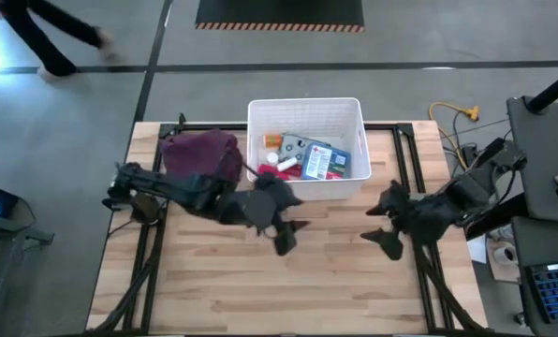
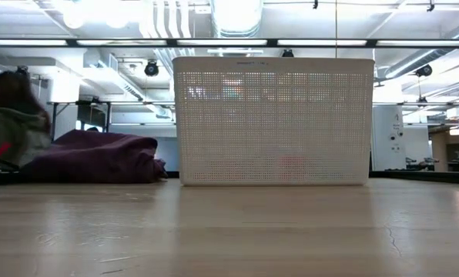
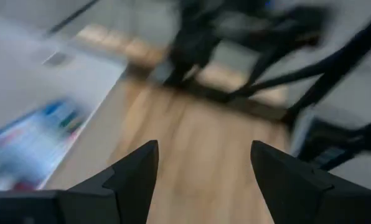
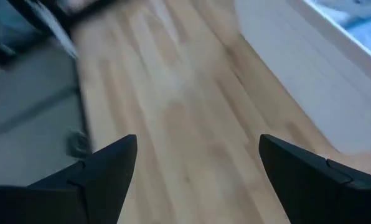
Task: Pick & place medical supplies in basket/bin
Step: Return to Home Position
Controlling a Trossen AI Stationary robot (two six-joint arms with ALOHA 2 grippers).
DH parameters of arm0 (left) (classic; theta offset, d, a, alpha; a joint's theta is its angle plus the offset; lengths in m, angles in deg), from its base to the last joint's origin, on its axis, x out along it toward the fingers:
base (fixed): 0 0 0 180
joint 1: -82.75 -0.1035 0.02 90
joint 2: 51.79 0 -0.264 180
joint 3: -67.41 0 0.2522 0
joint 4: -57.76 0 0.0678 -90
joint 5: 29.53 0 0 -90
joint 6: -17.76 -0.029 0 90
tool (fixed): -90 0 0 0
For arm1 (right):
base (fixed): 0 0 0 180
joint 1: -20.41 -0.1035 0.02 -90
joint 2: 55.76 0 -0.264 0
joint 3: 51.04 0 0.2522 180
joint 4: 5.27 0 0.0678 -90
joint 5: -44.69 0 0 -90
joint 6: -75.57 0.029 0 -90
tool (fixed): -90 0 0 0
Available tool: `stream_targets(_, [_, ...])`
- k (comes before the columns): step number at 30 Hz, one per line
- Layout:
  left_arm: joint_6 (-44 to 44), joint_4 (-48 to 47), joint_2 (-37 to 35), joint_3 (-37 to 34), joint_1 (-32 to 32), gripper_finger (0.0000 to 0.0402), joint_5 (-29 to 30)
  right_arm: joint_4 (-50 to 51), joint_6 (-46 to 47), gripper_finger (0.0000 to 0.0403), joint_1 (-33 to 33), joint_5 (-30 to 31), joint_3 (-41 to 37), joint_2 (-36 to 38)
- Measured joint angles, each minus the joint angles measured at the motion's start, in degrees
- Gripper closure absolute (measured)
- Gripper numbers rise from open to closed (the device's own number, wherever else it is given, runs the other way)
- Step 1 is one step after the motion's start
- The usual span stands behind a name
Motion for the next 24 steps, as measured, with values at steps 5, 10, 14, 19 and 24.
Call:
stream_targets(5, [-7.6,38.0,-3.8,-22.2,-0.5,0.0163,-16.0,-19.5,-0.2,0.0076,-2.1,0.1,-16.4,9.5])
stream_targets(10, [-8.3,68.6,-12.4,-47.3,-1.3,0.0163,-20.4,-37.1,-4.4,0.0076,-5.2,-0.2,-30.5,20.8])
stream_targets(14, [-9.9,81.8,-24.8,-64.0,-2.4,0.0163,-20.5,-39.8,-13.8,0.0076,-5.0,3.2,-33.7,31.3])
stream_targets(19, [-9.9,88.0,-39.1,-80.3,-3.2,0.0163,-20.3,-40.3,-24.8,0.0076,-5.0,5.0,-36.5,42.6])
stream_targets(24, [-8.7,86.4,-51.6,-90.6,-4.1,0.0163,-20.6,-40.5,-32.8,0.0076,-5.0,5.2,-38.9,53.4])
